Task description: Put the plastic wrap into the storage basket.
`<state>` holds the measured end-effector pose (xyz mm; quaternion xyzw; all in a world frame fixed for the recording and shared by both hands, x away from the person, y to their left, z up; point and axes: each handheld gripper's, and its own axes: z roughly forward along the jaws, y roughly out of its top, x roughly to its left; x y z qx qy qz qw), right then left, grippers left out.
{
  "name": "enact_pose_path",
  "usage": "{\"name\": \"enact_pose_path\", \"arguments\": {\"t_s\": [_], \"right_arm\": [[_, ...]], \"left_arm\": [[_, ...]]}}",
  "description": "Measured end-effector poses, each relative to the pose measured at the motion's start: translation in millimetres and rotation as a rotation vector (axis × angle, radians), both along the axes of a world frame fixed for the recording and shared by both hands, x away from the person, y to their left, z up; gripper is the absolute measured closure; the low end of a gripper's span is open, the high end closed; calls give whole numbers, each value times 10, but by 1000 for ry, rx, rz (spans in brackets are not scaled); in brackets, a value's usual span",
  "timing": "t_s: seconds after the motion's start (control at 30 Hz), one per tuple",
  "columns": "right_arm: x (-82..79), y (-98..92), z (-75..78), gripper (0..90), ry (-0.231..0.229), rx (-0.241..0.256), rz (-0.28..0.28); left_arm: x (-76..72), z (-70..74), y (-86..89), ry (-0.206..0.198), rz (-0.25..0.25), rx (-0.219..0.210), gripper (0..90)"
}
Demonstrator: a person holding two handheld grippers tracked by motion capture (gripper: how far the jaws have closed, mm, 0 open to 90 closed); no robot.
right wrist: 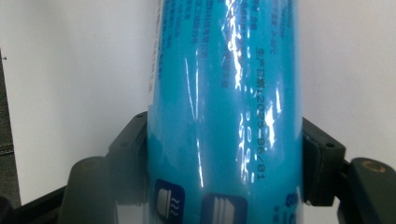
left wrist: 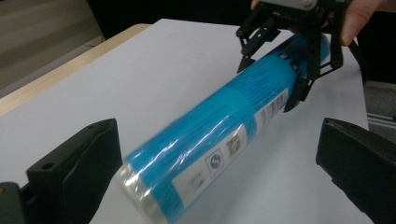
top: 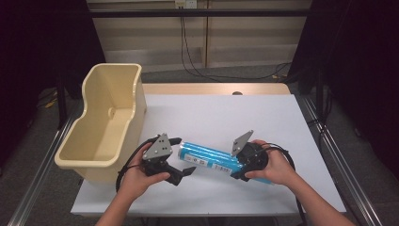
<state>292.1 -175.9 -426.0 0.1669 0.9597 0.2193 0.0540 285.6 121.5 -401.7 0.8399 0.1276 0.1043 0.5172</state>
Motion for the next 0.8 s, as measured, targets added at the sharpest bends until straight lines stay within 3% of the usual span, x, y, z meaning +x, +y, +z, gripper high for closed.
{"name": "enact_pose_path", "arguments": {"t_s": [0.17,0.4,0.43,0.5,0.53,0.7,0.73,0.77,0.8], "right_arm": [[14,47,-33,321,8,13,35],[3,96,-48,321,7,13,80],[2,99,-46,321,1,16,92],[-1,100,-44,321,6,17,95],[-4,105,-38,321,12,13,109],[-23,126,-35,321,5,3,137],[-30,131,-36,321,4,7,139],[-30,131,-36,321,4,7,139],[-43,138,-28,321,8,14,150]], "left_arm": [[61,35,-130,25,-70,53,0],[143,54,-265,59,-105,118,0],[159,65,-319,69,-116,152,0],[172,71,-349,79,-123,172,0],[194,86,-408,83,-127,218,0],[229,97,-531,115,-158,280,0],[233,80,-593,125,-188,331,0],[233,80,-593,125,-188,331,0],[234,53,-651,145,-206,368,0]]}}
